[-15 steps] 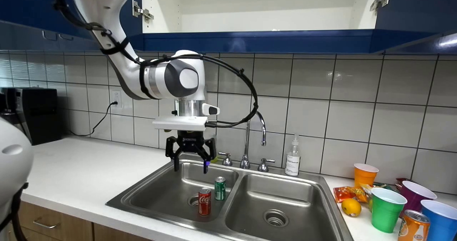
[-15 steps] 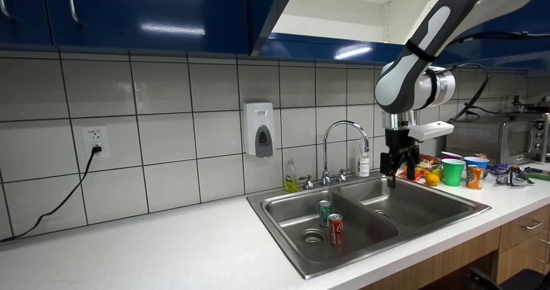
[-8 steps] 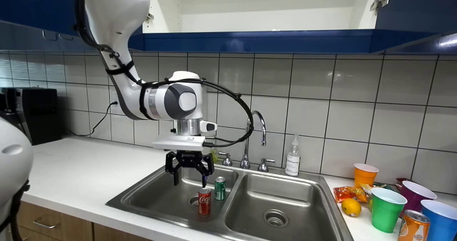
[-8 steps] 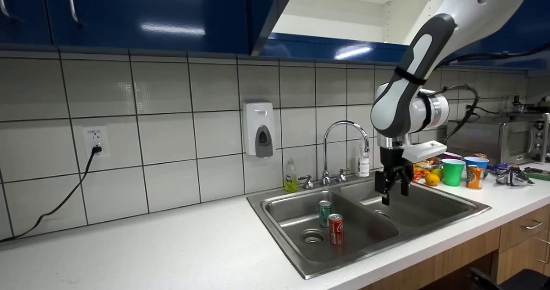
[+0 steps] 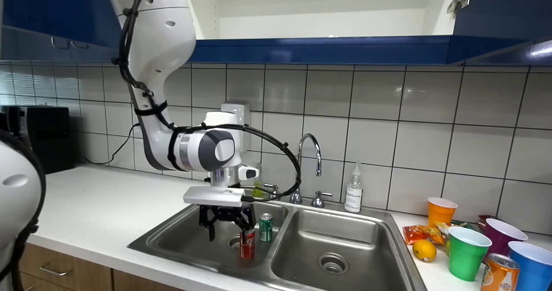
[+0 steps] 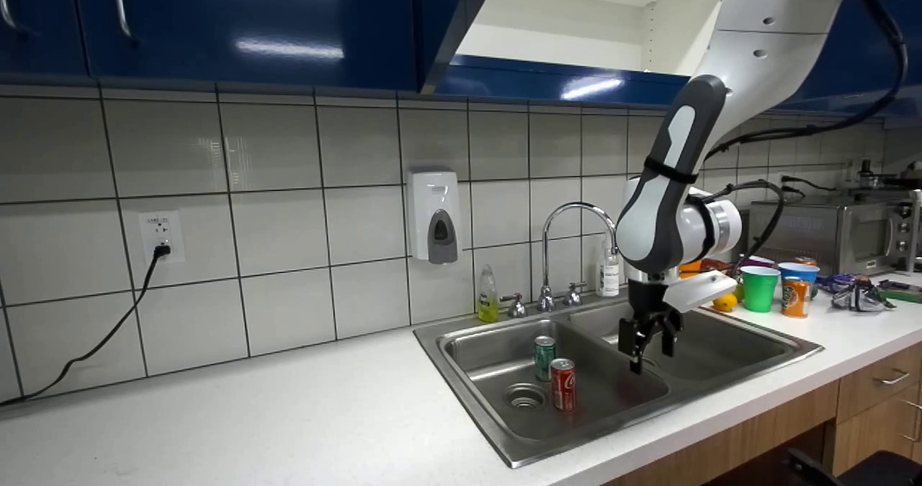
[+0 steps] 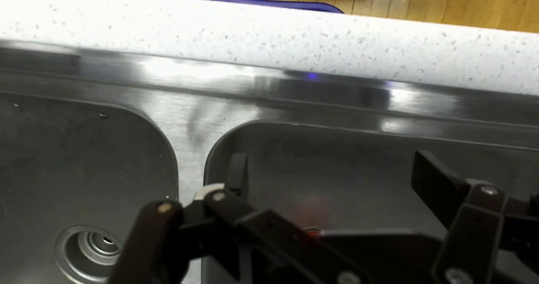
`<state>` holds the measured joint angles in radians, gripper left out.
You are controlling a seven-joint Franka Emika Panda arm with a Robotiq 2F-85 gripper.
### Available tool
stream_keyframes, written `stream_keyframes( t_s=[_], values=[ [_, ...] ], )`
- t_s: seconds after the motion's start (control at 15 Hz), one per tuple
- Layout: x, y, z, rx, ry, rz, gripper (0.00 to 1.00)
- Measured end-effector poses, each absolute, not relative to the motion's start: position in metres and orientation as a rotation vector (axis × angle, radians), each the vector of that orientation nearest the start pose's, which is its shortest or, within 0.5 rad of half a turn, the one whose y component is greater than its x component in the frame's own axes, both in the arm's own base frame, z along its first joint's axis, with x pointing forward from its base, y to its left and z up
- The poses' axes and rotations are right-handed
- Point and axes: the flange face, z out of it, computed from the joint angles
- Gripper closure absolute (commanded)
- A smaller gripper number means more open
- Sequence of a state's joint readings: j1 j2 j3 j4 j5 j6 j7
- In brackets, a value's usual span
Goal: Move the Cola can to the open cabinet
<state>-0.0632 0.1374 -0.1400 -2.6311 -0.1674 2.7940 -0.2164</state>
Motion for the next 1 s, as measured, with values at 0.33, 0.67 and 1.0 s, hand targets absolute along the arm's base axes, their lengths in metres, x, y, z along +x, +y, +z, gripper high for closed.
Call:
stream_keyframes(
  t_s=[0.33, 0.67, 1.0],
  values=[
    [0.437, -0.082, 0.178, -3.219, -0.258, -0.035, 0.00],
    [0.454, -0.078, 0.159, -3.229, -0.247, -0.070, 0.00],
    [0.473, -0.072, 0.145, -3.243, -0.241, -0.160, 0.00]
  ],
)
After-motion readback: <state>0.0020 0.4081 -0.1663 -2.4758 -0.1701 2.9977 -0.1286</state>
